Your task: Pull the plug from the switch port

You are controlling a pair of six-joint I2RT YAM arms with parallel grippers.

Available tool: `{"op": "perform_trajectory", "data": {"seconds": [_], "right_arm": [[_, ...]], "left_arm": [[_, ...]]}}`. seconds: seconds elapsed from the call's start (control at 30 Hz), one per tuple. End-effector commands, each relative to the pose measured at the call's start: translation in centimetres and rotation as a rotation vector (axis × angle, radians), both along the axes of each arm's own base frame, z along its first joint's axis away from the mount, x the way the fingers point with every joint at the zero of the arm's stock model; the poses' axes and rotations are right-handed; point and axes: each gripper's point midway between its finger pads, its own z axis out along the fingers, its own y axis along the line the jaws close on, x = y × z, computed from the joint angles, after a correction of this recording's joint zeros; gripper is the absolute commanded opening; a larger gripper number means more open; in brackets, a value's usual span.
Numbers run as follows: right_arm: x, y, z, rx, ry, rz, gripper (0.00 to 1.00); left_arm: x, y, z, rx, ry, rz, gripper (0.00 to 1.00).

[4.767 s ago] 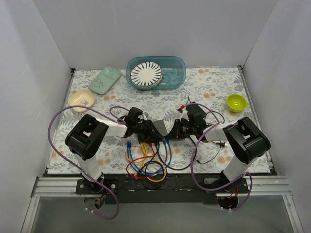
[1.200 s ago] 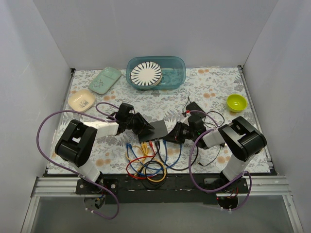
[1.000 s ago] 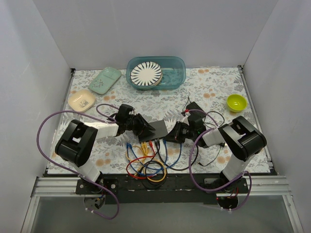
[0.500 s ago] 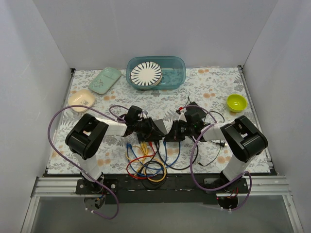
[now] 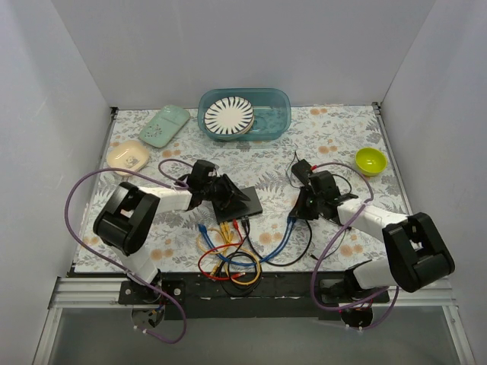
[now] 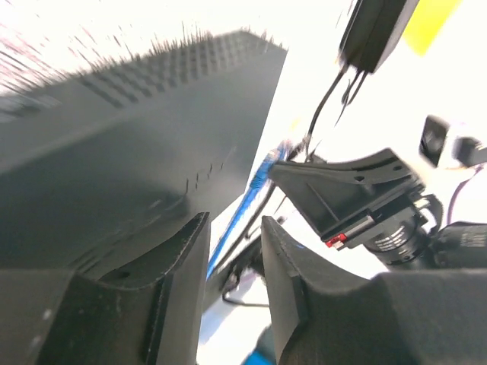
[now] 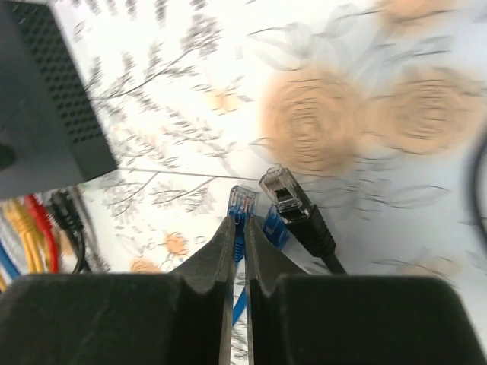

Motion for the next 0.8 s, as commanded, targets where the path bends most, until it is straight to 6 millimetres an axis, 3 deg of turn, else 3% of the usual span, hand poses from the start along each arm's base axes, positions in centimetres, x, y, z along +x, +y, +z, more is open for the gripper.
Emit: {"op": "perform_trajectory", "data": {"seconds": [0.0,0.03,0.07,0.17,0.2,0.27,0.33,0.5,0.67,0.77], "right_arm": [[-0.7,-4.5,-1.5,-0.166,0.019,-0.069,0.01],[-0.4,-3.9,-1.0,-0.134,-0.011,-0.041,0.03],[0.1,-3.2,0.2,-0.093,-0.061,-0.03,0.23],[1.5,-0.5,3.9,0.012,-0.205,0.022,0.51],[1.5,0.7,4.7,0.03,-0.231,0.062,0.54],[2.1,3.2,6.7,0.091,-0.265,0.134,0.57],[1.3,5.9,7.7,0.166,-0.266,0.222,0.57],[-0.9,9.8,5.5,0.278,-0.145,0.339,0.52],[-2.1,11.0,2.2,0.316,-0.025,0.356,0.45],[-2.2,11.7,1.5,0.354,0.012,0.353,0.45]], "left_arm": [[2.3,1.7,2.6,0.028,-0.119,0.071,0.34],[2.5,1.9,3.2,0.023,-0.131,0.075,0.34],[2.6,2.1,3.4,0.026,-0.14,0.072,0.34],[3.1,2.4,4.3,0.016,-0.163,0.078,0.37],[3.1,2.5,4.4,0.015,-0.165,0.079,0.38],[3.2,2.7,4.4,0.016,-0.161,0.084,0.39],[3.3,3.0,4.3,0.02,-0.153,0.087,0.39],[2.9,3.9,2.8,0.065,-0.109,0.103,0.4],[1.8,4.9,0.9,0.107,-0.041,0.104,0.39],[1.2,5.2,0.2,0.109,-0.016,0.105,0.39]]}}
